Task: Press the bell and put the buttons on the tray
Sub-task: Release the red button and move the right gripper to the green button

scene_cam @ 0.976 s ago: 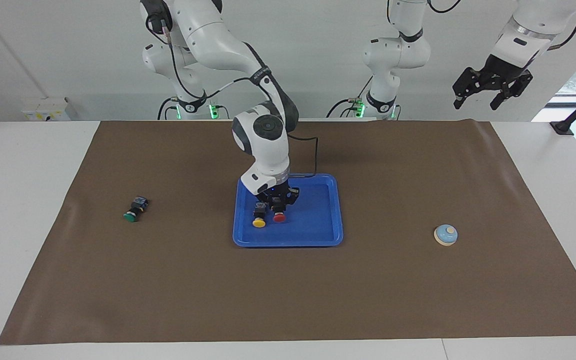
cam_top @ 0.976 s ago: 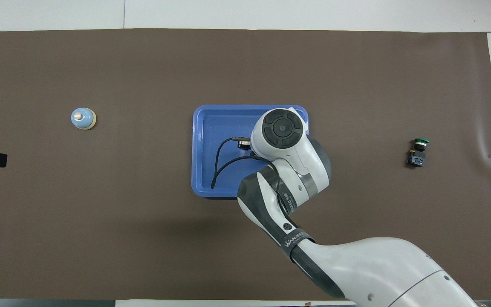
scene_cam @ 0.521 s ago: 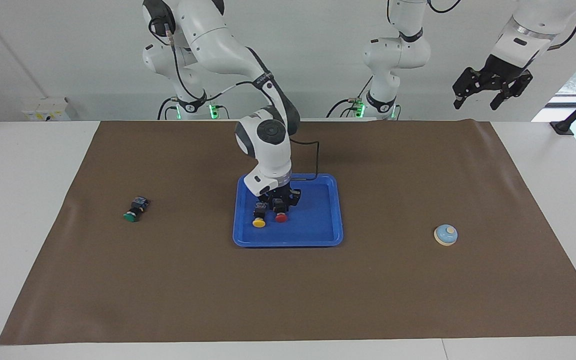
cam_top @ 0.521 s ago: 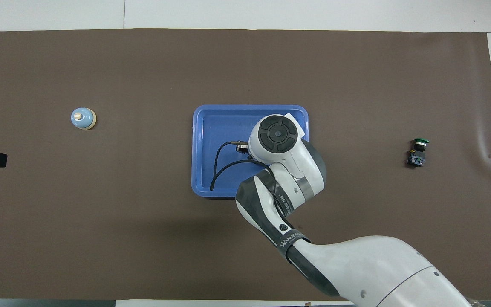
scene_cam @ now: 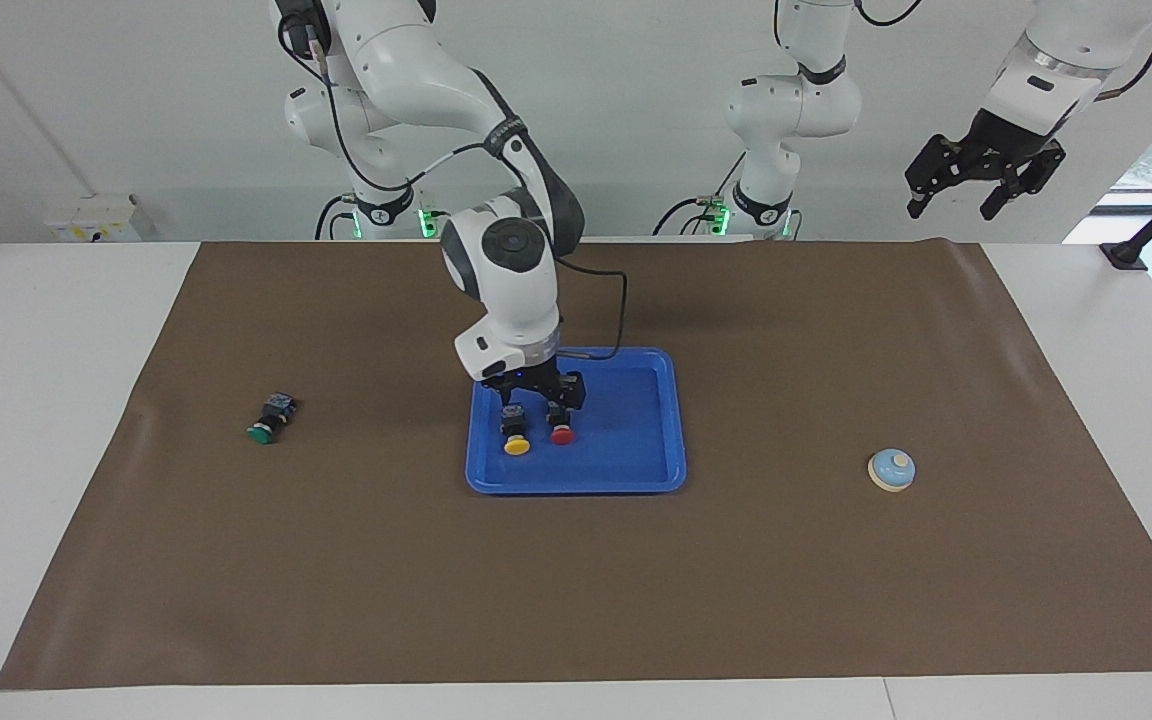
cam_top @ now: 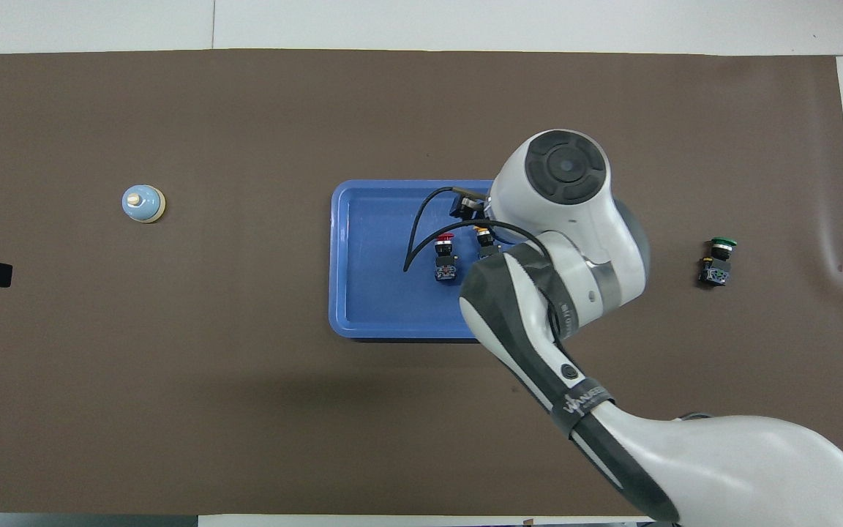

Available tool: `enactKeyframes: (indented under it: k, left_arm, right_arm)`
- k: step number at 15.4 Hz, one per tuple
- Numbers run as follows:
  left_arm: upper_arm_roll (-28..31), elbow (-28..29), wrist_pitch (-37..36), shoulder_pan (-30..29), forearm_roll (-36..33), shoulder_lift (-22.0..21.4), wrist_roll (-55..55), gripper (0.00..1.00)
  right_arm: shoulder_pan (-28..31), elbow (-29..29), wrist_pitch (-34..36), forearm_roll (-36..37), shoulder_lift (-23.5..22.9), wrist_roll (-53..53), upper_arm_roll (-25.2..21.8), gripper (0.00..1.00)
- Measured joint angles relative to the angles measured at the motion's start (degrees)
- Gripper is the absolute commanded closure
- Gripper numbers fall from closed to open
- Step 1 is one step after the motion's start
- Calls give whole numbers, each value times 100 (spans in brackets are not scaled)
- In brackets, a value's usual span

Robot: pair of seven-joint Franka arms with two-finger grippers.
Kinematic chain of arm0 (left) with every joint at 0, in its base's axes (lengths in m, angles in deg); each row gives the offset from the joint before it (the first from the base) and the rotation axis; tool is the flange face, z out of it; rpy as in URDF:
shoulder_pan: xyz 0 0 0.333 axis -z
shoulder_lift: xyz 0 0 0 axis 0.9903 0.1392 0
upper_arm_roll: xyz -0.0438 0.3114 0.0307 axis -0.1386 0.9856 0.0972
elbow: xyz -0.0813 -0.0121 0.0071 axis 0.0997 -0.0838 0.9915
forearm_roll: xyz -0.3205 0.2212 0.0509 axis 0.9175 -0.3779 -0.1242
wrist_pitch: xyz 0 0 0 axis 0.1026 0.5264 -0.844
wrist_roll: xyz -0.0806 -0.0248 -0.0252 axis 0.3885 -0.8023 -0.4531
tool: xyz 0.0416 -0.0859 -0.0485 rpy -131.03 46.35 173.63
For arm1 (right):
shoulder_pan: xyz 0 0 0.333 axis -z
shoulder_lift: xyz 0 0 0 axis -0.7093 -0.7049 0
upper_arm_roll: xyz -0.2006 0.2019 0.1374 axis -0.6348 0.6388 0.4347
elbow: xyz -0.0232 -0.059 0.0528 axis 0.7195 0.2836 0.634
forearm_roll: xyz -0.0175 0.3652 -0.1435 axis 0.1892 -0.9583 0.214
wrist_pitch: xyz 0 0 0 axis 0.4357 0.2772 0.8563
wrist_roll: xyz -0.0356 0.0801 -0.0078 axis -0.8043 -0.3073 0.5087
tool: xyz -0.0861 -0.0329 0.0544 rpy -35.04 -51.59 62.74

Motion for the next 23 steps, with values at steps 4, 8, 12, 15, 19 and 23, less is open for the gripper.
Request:
enactKeyframes:
  k: [4,8,12,15,19,23]
  left_arm:
    - [0,0,0,0,0,0,0,0]
    - [0,0,0,0,0,0,0,0]
    - [0,0,0,0,0,0,0,0]
    - [0,0,0,0,0,0,0,0]
    - [0,0,0,0,0,0,0,0]
    - [0,0,0,0,0,0,0,0]
  right_arm:
    - [866,19,577,10,453,-1115,-21,0]
    - [1824,233,707,14,575,-2419,-32,0]
    - [2547,828,245,19,682,-3168,-37,0]
    - [2840,1686,-777,43,865,-3575,-36,0]
    - [3124,2425,-1409,46,1084,-3905,-35,0]
    - [3265,2832,-1901,47,1221,-4006,-34,0]
